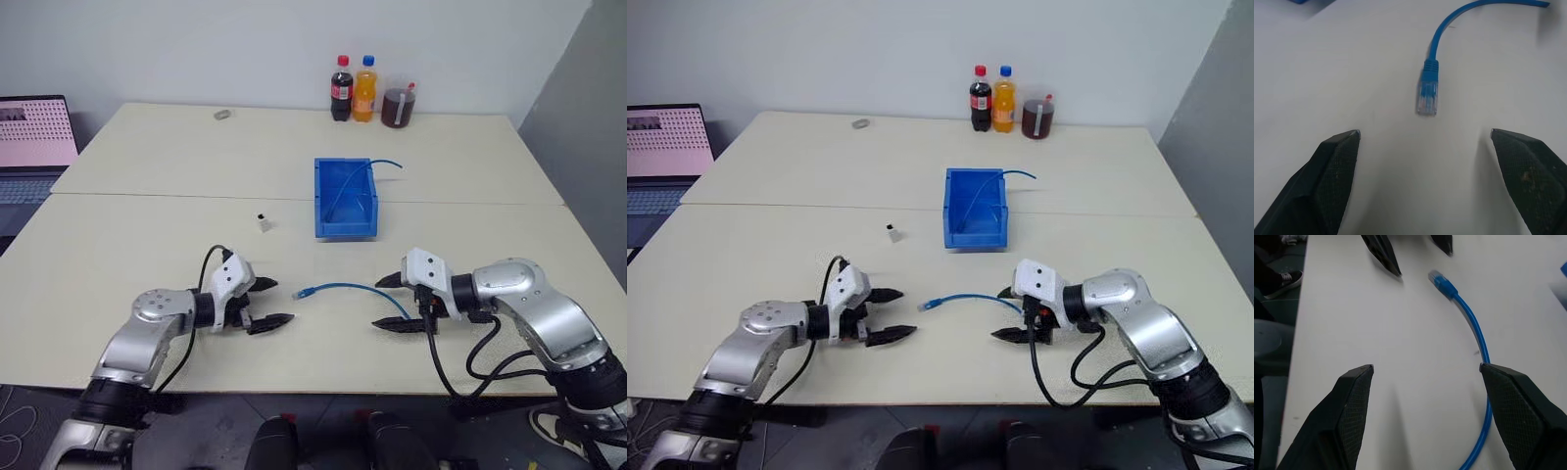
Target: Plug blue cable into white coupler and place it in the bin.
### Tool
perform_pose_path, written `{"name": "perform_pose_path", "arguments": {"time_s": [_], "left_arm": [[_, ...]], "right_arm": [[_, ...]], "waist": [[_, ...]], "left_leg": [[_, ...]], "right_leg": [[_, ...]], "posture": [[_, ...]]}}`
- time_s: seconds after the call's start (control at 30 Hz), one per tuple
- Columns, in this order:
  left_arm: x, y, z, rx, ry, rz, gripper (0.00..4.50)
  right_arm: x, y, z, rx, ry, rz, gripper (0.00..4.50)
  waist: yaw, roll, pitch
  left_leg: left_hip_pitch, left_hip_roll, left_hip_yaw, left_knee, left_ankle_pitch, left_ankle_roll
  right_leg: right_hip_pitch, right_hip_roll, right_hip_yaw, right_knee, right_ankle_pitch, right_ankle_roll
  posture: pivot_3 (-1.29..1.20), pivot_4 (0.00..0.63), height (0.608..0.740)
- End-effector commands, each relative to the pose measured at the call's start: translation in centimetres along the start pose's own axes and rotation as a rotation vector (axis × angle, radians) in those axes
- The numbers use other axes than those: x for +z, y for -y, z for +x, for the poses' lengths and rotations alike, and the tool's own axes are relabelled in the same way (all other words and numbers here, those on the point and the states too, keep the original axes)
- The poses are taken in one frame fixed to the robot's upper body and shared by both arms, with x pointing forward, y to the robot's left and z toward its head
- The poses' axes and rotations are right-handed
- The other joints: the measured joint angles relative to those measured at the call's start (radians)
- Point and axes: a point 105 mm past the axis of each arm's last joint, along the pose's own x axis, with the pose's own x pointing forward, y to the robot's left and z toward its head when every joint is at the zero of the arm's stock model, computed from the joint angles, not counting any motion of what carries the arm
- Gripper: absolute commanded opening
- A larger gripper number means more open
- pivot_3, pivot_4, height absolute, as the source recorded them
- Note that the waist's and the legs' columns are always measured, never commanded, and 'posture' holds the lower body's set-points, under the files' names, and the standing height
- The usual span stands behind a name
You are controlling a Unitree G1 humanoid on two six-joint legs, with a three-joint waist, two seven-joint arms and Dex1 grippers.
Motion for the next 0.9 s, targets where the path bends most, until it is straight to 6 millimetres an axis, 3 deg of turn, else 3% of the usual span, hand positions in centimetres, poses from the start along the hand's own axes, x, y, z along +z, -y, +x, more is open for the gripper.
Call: {"name": "perform_pose_path", "arguments": {"time_s": [0.03,0.17,0.63,0.9], "left_arm": [[-0.3,-0.5,1.4,0.022,-0.009,0.024,4.50],[-0.7,-0.2,2.4,-0.012,-0.028,0.033,4.50],[-2.3,2.8,3.6,-0.210,-0.138,0.017,1.78],[-2.4,2.8,3.7,-0.207,-0.139,0.020,0.35]], "right_arm": [[0.9,-0.9,-0.1,-0.012,0.023,-0.002,3.72],[1.1,-1.2,-0.1,-0.020,0.026,0.006,3.72],[1.5,-0.9,-0.3,-0.051,0.032,-0.002,3.76],[1.6,-0.8,-0.2,-0.058,0.040,-0.003,3.76]], "waist": [[0.003,0.000,0.000],[0.014,0.000,0.000],[0.016,0.002,-0.003],[0.016,0.004,-0.005]], "left_leg": [[0.000,0.000,0.000,0.000,0.000,0.000],[0.000,-0.001,-0.001,0.001,0.000,0.000],[0.000,-0.001,-0.001,0.001,0.000,0.000],[0.000,-0.002,-0.002,0.001,0.000,0.000]], "right_leg": [[0.000,0.000,0.000,0.000,0.000,0.000],[0.001,0.000,0.000,0.000,0.000,0.000],[0.002,0.000,-0.001,0.000,0.000,0.000],[0.003,-0.001,-0.002,-0.001,0.000,0.000]], "posture": [[0.00,0.150,0.740],[0.00,0.150,0.740],[0.00,0.150,0.740],[0.00,0.150,0.740]]}}
